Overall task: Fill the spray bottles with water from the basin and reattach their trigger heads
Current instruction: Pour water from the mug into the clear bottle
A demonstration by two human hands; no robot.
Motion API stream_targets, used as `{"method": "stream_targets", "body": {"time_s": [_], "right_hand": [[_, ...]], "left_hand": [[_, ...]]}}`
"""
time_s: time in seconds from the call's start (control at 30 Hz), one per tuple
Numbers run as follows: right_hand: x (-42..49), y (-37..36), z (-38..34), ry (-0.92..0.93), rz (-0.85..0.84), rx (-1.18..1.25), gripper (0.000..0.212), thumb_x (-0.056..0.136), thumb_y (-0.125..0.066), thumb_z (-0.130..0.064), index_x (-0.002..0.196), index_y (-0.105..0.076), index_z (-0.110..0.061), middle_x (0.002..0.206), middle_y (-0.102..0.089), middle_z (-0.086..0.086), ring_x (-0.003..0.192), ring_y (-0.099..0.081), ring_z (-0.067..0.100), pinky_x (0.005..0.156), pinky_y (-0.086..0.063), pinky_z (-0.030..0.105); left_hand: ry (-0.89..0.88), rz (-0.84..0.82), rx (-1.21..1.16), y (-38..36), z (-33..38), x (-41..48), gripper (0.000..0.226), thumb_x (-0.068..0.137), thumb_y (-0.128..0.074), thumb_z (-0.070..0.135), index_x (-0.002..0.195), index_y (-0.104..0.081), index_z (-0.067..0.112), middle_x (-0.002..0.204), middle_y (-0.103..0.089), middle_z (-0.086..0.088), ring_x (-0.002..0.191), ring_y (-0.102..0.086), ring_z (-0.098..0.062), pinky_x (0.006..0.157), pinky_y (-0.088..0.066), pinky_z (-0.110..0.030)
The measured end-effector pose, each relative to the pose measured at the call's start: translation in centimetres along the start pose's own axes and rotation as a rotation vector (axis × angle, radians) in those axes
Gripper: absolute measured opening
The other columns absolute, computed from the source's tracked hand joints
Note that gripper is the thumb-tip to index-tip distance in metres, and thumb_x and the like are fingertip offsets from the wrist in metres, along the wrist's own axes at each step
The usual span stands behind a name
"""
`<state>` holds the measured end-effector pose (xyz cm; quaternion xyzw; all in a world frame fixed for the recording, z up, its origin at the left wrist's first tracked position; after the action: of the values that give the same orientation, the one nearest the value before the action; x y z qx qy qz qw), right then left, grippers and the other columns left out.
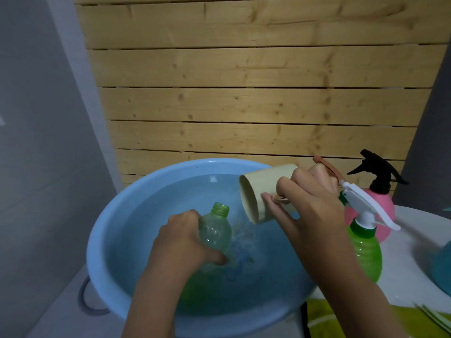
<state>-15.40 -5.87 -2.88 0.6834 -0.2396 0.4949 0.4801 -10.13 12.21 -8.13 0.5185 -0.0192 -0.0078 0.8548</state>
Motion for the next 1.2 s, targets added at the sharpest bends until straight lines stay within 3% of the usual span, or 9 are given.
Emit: {"method": "stream_targets", "body": {"time_s": [0.1,0.3,0.5,0.67,0.9,1.03,1.2], "right_hand": [[-0.4,-1.1,0.9,-0.022,-0.108,0.052,0.029,0.078,-0.066,-0.011,0.068,-0.04,-0.017,0.073,-0.028,-0.01,0.074,-0.02,0.008,0.065,-0.014,0.026],[-1.6,-3.1,2.2,-0.069,-0.304,0.08,0.025,0.075,-0.065,-0.017,0.067,-0.041,-0.018,0.071,-0.034,-0.009,0.071,-0.031,0.014,0.068,-0.024,0.027],[-2.2,-3.7,2.6,-0.168,-0.468,0.026,0.043,0.074,-0.076,-0.019,0.065,-0.034,-0.022,0.063,-0.036,-0.009,0.065,-0.035,0.016,0.061,-0.028,0.03],[-2.5,-4.3,3.3,-0.275,-0.561,0.073,0.036,0.084,-0.066,-0.028,0.063,-0.038,-0.019,0.065,-0.044,-0.003,0.072,-0.037,0.018,0.064,-0.032,0.035],[-3.0,-5.4,3.5,-0.382,-0.712,0.144,0.03,0.093,-0.055,-0.037,0.072,-0.049,-0.018,0.075,-0.041,-0.006,0.086,-0.037,0.013,0.071,-0.029,0.027],[-3.2,-5.6,3.6,-0.407,-0.7,0.207,0.031,0.093,-0.056,-0.036,0.074,-0.054,-0.011,0.079,-0.049,-0.002,0.086,-0.042,0.014,0.073,-0.035,0.03],[-2.5,-4.5,3.7,-0.448,-0.501,0.286,0.041,0.09,-0.062,-0.025,0.058,-0.038,-0.017,0.062,-0.041,-0.005,0.065,-0.039,0.008,0.06,-0.03,0.017]], "left_hand": [[0.006,-0.009,-0.029,0.0,-0.1,0.1,0.066,0.043,-0.089,0.046,0.096,-0.055,0.023,0.098,-0.055,0.005,0.093,-0.055,-0.018,0.076,-0.05,-0.032],[-0.015,-0.017,-0.119,-0.2,-0.1,0.3,0.068,0.041,-0.092,0.04,0.093,-0.05,0.029,0.106,-0.054,0.004,0.099,-0.052,-0.019,0.074,-0.045,-0.029],[-0.049,-0.022,-0.234,0.0,-0.5,0.4,0.067,0.032,-0.091,0.037,0.081,-0.045,0.031,0.102,-0.056,0.003,0.096,-0.054,-0.02,0.07,-0.047,-0.031],[-0.065,0.0,-0.265,0.5,-1.1,0.4,0.068,0.035,-0.094,0.034,0.081,-0.043,0.029,0.099,-0.055,0.003,0.097,-0.051,-0.02,0.069,-0.045,-0.03],[-0.061,0.006,-0.27,0.6,-1.6,0.6,0.065,0.039,-0.095,0.031,0.086,-0.049,0.032,0.104,-0.056,0.006,0.103,-0.052,-0.019,0.082,-0.047,-0.032],[-0.066,0.003,-0.215,0.5,-1.5,0.7,0.064,0.044,-0.094,0.033,0.09,-0.049,0.035,0.107,-0.053,0.005,0.105,-0.05,-0.017,0.079,-0.041,-0.025],[-0.031,-0.007,-0.212,0.3,-1.8,0.8,0.066,0.04,-0.094,0.032,0.091,-0.053,0.033,0.105,-0.057,0.001,0.098,-0.054,-0.018,0.075,-0.044,-0.026]]}}
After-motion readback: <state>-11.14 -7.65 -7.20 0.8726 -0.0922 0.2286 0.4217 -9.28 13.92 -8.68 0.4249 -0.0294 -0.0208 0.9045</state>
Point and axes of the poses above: each hand's wrist, its own x-axis towards the middle knuckle, its own y-axis out of the back of the hand, z = x × y, the point moved 4 cm from there along x, towards the middle knuckle
